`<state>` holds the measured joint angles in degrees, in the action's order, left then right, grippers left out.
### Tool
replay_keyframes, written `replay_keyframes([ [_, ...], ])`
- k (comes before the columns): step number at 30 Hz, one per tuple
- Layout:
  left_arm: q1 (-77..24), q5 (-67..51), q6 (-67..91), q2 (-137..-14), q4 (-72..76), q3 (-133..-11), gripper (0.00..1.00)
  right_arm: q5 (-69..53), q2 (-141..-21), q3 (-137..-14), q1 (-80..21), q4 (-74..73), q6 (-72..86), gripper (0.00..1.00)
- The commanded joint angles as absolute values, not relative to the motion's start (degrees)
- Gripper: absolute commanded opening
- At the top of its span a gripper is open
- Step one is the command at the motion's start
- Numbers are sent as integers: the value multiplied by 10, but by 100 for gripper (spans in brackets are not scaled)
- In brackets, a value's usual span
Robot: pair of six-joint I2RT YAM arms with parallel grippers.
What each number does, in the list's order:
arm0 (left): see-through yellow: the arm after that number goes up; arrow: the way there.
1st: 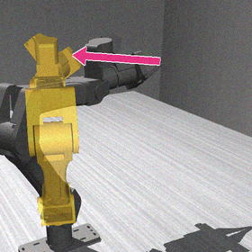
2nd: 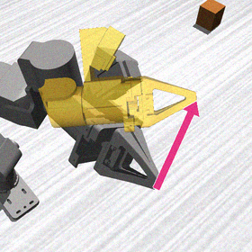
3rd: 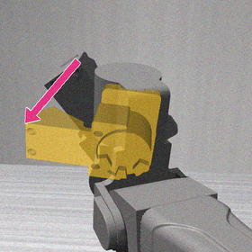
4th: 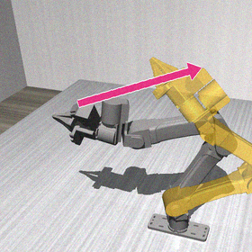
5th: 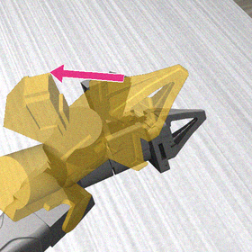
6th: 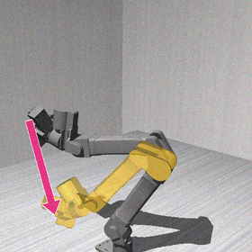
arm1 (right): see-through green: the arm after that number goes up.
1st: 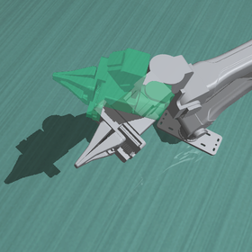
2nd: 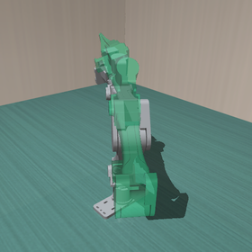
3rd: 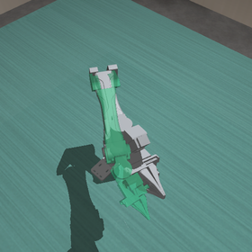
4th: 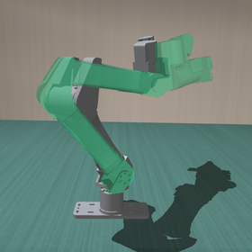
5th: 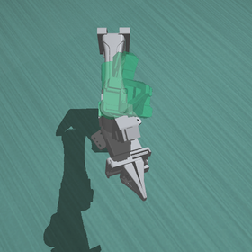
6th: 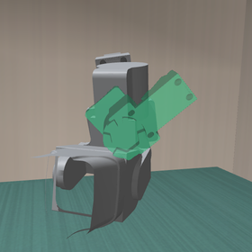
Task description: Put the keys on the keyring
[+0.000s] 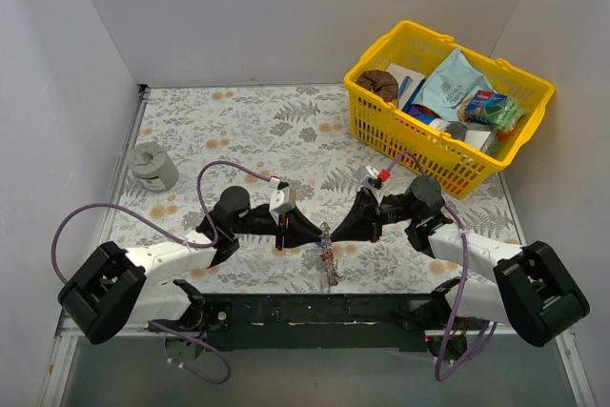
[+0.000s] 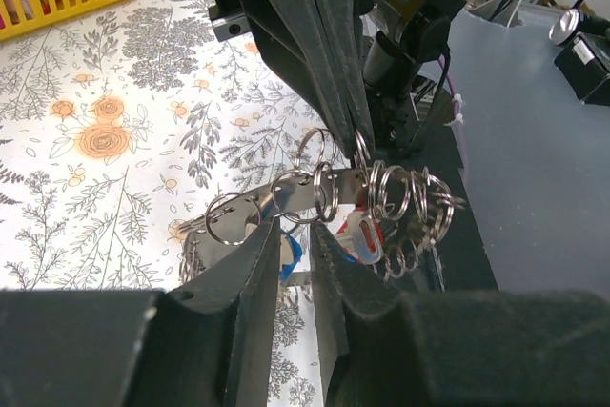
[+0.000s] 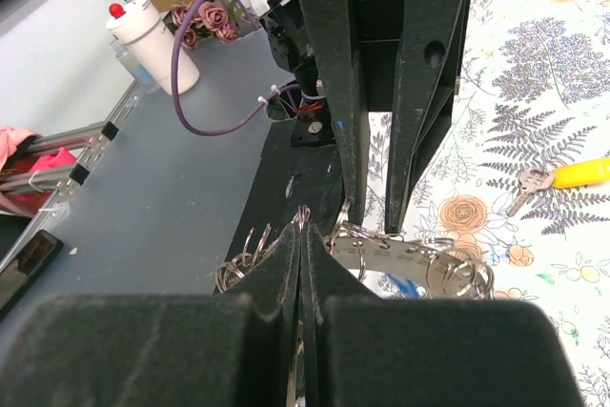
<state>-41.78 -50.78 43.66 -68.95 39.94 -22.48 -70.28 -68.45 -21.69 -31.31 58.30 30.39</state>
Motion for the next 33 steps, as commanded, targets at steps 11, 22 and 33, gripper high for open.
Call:
replay_keyframes([
  [11, -425, -434, 455, -591, 382, -217, 27, -691, -689, -216, -318, 649, 320, 1],
  [22, -431, -424, 455, -567, 360, -227, 31, -679, -691, -213, -318, 681, 345, 1],
  [33, -466, -396, 415, -606, 310, -264, 27, -675, -689, -211, -318, 684, 347, 1],
])
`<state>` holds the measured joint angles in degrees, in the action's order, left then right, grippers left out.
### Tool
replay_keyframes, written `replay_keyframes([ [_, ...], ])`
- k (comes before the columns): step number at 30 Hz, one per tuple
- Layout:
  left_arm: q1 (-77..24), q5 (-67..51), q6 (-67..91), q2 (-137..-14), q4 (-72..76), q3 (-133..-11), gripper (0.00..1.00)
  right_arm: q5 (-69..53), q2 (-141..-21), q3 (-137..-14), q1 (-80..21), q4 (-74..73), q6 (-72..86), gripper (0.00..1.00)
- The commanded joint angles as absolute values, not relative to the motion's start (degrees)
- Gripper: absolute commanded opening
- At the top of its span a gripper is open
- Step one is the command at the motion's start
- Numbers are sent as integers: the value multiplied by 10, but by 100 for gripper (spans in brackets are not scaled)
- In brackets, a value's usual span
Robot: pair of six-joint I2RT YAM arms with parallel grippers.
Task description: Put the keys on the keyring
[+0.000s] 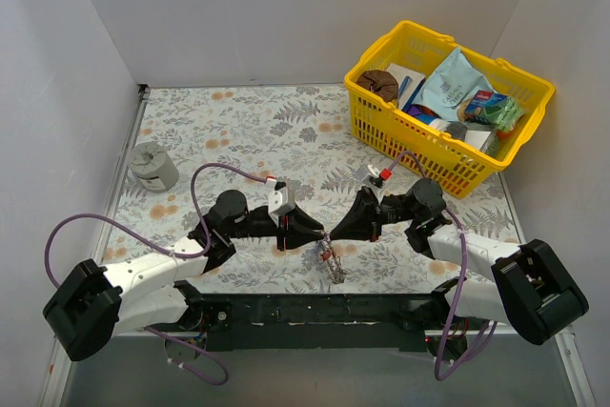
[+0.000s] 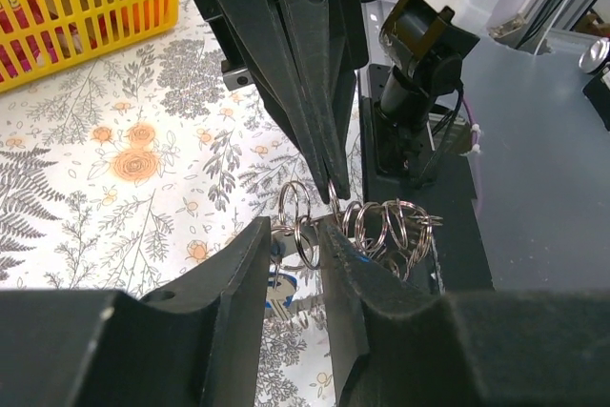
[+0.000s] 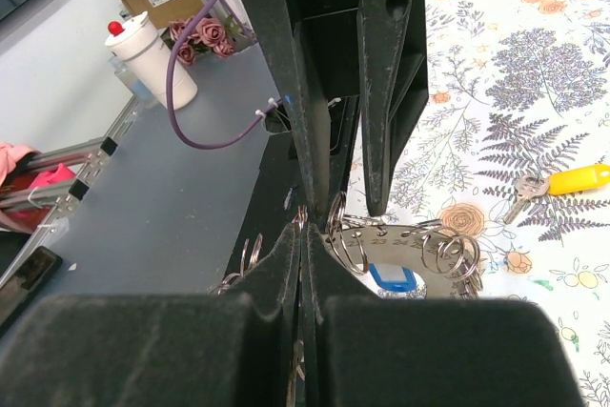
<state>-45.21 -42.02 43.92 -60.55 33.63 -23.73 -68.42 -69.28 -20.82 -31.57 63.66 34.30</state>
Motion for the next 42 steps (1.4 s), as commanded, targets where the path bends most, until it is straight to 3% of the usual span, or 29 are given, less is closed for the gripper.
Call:
replay_keyframes([
  [1, -469, -389, 412, -605, 309, -265, 27, -675, -689, -211, -318, 685, 348, 1],
  [15, -487, -332, 387, -556, 259, -274, 33, -661, -692, -204, -318, 714, 366, 1],
  [27, -495, -331, 400, -549, 289, -260, 33, -628, -729, -178, -318, 925, 497, 1],
  [33, -504, -318, 393, -557, 285, -259, 32, -619, -737, -175, -318, 946, 513, 1],
  [42, -508, -332, 394, -551, 278, -251, 22, -603, -717, -178, -318, 897, 485, 1],
])
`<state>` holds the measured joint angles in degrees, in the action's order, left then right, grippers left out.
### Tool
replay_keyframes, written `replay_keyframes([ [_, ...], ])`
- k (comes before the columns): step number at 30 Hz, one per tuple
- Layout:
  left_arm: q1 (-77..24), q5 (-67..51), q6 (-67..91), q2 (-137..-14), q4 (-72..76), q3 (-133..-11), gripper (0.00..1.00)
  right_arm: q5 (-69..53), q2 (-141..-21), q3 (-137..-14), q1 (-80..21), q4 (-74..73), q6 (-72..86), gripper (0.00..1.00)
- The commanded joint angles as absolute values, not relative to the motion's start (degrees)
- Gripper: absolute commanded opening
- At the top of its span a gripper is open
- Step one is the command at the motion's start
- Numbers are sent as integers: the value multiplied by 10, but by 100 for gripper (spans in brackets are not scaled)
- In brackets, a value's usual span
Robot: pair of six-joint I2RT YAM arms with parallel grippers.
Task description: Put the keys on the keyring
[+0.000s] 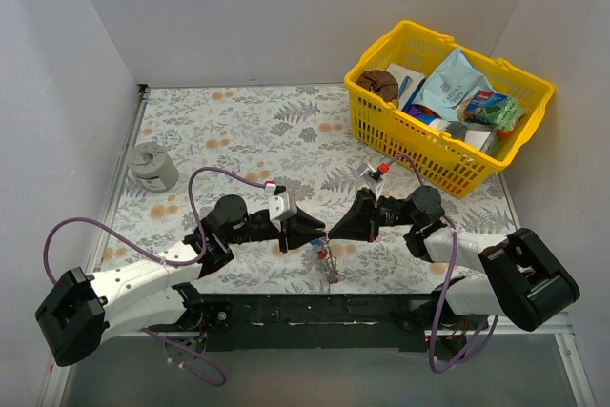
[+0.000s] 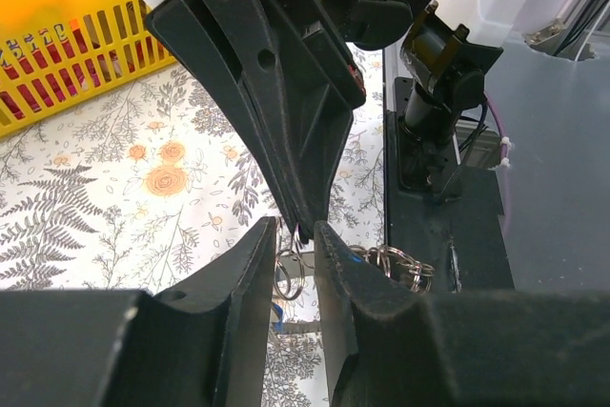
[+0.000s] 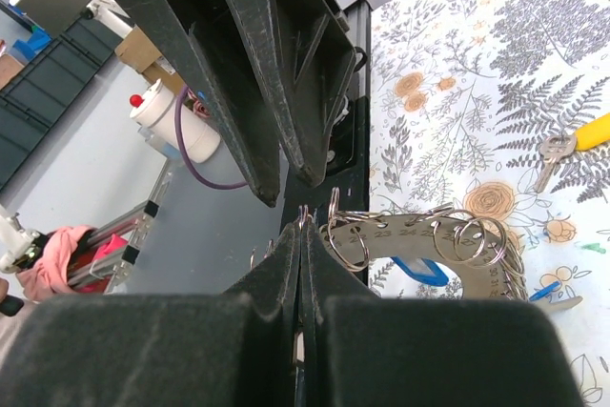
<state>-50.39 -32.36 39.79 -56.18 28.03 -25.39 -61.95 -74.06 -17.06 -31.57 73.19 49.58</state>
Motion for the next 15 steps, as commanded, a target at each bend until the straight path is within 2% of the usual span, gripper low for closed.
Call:
replay_keyframes([
  [1, -508, -333, 395, -551, 279, -249, 22, -602, -712, -178, -318, 890, 481, 1],
  [12, -508, -327, 410, -554, 309, -231, 21, -606, -693, -181, -318, 860, 461, 1],
  [15, -508, -332, 414, -556, 316, -229, 12, -606, -688, -179, -318, 858, 459, 1],
])
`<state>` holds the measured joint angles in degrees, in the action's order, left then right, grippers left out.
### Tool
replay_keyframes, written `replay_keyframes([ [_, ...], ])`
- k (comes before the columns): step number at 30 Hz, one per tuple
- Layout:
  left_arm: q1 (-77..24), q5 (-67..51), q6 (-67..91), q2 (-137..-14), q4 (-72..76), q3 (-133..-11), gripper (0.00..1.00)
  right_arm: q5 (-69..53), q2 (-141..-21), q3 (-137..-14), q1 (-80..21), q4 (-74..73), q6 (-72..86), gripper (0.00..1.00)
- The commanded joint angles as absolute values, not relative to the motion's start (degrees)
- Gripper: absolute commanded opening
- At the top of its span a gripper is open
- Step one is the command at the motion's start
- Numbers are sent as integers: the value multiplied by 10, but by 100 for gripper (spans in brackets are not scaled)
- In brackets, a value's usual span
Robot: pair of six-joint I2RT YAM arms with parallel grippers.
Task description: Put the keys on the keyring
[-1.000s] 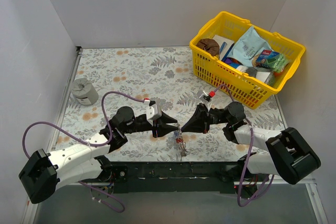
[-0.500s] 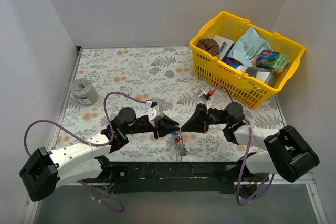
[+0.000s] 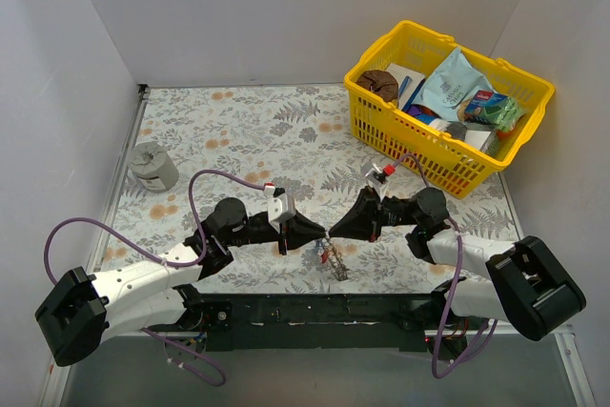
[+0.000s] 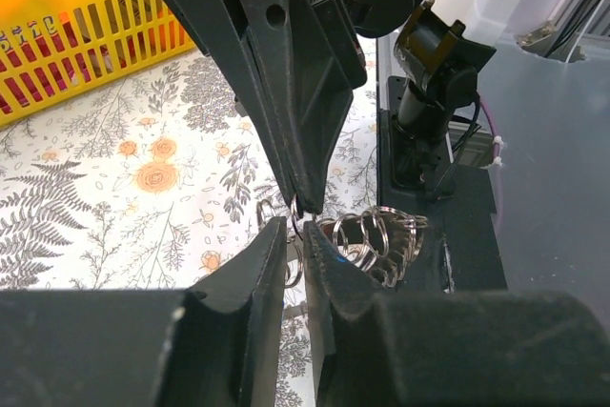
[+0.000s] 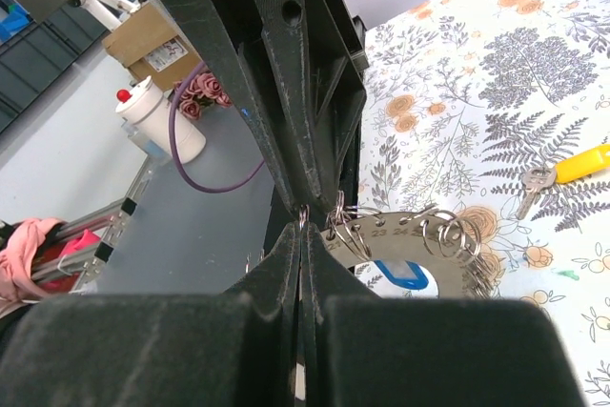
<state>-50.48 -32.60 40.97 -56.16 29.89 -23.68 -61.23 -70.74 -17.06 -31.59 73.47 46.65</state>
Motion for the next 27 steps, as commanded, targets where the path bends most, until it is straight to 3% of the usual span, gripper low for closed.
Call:
replay_keyframes([
  [1, -508, -335, 414, -558, 316, -231, 10, -606, -686, -178, -318, 856, 458, 1],
  [7, -508, -352, 420, -577, 309, -243, 7, -603, -672, -178, -318, 839, 445, 1],
  [23, -509, -352, 449, -616, 328, -255, 17, -593, -647, -167, -320, 821, 425, 1],
  [25, -509, -354, 449, -617, 329, -253, 13, -592, -644, -166, -320, 821, 424, 1],
  [27, -509, -356, 446, -615, 332, -252, 0, -592, -643, -165, -320, 818, 422, 1],
])
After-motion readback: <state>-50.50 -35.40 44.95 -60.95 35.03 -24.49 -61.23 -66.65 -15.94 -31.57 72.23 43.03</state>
